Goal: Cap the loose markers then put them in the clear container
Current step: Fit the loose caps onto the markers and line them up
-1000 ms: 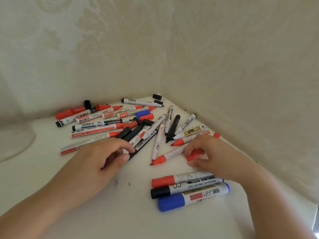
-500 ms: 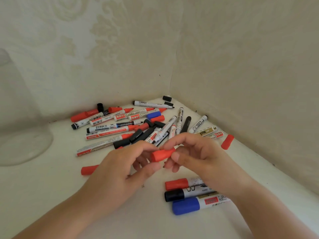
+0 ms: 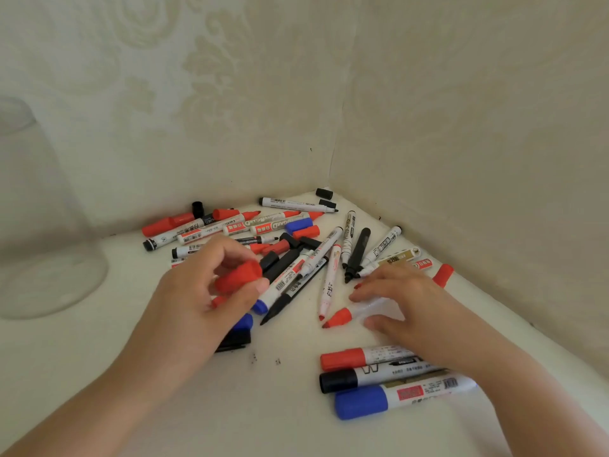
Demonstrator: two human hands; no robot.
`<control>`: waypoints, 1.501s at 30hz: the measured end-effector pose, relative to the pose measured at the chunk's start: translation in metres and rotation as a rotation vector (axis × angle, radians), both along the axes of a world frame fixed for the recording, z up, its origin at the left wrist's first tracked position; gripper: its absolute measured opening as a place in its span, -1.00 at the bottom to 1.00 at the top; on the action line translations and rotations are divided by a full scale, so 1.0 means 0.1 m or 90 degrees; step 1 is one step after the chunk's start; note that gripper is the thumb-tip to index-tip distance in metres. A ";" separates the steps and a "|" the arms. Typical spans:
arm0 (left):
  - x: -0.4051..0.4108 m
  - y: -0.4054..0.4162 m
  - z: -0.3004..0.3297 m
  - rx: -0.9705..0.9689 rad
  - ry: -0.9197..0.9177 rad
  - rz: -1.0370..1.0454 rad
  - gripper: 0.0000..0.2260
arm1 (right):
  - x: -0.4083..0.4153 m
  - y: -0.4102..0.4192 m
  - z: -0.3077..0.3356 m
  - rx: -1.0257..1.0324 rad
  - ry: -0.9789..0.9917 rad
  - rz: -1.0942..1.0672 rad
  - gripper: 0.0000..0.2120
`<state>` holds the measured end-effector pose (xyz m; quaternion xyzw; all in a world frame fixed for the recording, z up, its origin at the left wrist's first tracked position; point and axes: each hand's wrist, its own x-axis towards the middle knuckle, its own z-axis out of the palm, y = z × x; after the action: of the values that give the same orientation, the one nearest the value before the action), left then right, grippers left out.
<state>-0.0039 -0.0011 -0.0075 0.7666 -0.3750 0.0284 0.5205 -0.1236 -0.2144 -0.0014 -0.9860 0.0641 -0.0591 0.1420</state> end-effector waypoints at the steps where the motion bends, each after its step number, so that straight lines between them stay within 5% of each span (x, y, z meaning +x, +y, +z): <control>1: 0.01 0.00 0.00 0.023 -0.016 -0.012 -0.86 | 0.02 0.01 -0.01 -0.019 0.010 0.002 -0.72; 4: 0.03 0.01 -0.04 0.126 -0.064 -0.057 -0.86 | 0.04 0.05 -0.02 -0.026 -0.008 0.030 -0.79; 7: 0.04 -0.01 -0.08 0.186 -0.088 -0.090 -0.74 | 0.04 0.12 0.01 0.111 -0.122 0.033 -0.83; 12: 0.06 -0.01 -0.12 0.191 -0.089 -0.101 -0.71 | 0.05 0.23 0.01 0.208 -0.173 0.069 -0.75; 21: 0.07 0.00 -0.11 0.157 -0.129 -0.140 -0.80 | 0.04 0.22 0.00 0.197 -0.197 0.046 -0.76; 34: 0.02 0.02 -0.17 0.260 -0.203 -0.198 -0.53 | 0.02 0.31 -0.01 0.084 -0.149 0.094 -0.66; 45: -0.07 0.04 -0.06 0.214 -0.380 -0.185 -0.79 | -0.01 0.39 0.04 0.226 -0.163 0.094 -0.76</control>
<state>-0.0109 0.0025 -0.0132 0.7379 -0.6148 0.1147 0.2539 -0.1246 -0.1752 0.0025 -0.9320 -0.0172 -0.1612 0.3242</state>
